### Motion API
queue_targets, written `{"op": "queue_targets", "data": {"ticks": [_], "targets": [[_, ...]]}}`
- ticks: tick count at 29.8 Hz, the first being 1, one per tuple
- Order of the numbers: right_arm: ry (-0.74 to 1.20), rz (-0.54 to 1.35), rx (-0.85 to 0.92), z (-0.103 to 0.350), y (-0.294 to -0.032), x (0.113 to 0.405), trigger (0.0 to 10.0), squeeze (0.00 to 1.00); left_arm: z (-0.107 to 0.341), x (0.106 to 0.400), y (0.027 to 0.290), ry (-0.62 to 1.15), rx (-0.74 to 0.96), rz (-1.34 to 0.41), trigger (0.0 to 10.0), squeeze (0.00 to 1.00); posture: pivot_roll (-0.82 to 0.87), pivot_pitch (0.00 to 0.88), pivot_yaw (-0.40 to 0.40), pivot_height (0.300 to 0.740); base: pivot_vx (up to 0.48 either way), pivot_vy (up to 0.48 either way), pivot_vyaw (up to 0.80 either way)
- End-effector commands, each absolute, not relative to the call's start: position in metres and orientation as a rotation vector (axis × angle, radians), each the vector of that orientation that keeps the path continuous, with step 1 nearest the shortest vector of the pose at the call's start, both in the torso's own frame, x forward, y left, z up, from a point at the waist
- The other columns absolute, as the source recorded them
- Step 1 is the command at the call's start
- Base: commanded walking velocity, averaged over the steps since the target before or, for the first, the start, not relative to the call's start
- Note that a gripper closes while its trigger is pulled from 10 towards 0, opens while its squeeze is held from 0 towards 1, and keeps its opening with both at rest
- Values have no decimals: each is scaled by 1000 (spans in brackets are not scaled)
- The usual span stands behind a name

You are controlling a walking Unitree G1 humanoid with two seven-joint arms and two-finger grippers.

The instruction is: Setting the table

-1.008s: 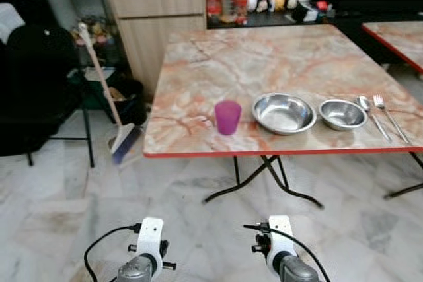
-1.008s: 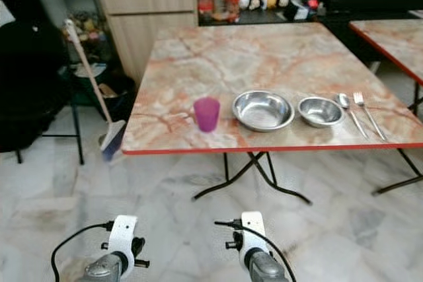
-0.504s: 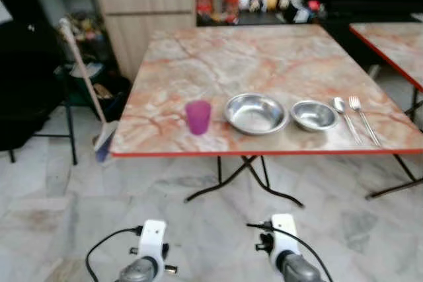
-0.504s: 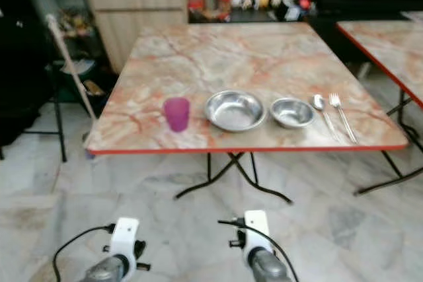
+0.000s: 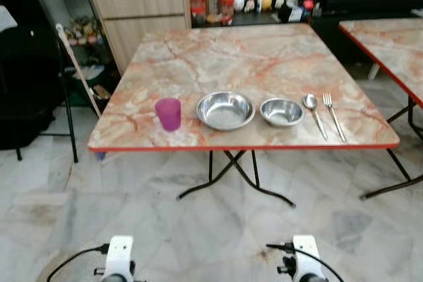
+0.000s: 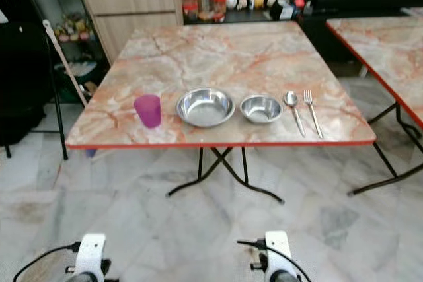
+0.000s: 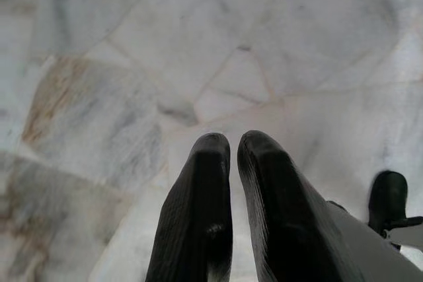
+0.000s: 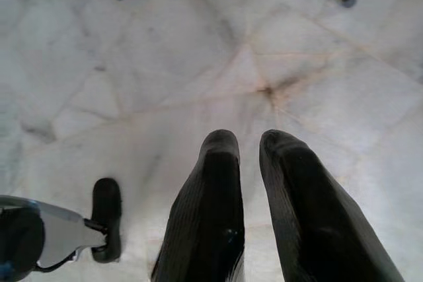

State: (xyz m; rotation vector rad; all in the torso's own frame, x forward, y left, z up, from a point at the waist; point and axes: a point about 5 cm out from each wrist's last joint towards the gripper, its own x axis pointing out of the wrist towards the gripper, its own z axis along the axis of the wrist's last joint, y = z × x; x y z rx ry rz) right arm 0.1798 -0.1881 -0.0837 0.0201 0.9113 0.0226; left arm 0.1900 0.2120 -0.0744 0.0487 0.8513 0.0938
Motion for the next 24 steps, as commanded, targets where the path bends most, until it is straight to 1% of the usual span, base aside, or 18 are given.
{"op": "queue_targets", "data": {"ticks": [1, 4, 11, 19, 24], "targets": [[896, 13, 36, -83, -187, 181, 10000, 0, -80, 179, 217, 907, 72, 69, 10000, 0, -42, 0, 60, 714, 0, 0, 0], [899, 1, 51, -85, -186, 177, 10000, 0, -85, 168, 217, 946, 107, 43, 10000, 0, -46, 0, 66, 714, 0, 0, 0], [895, -7, 66, -85, -186, 177, 10000, 0, -87, 161, 217, 960, 109, 50, 10000, 0, -48, 0, 68, 714, 0, 0, 0], [890, -16, 82, -84, -186, 179, 10000, 0, -86, 165, 216, 950, 113, 42, 10000, 0, -41, 0, 65, 714, 0, -285, 0], [884, -24, 87, -83, -186, 180, 10000, 0, -85, 168, 216, 943, 116, 43, 10000, 0, -43, 0, 67, 714, 0, -407, 0]]}}
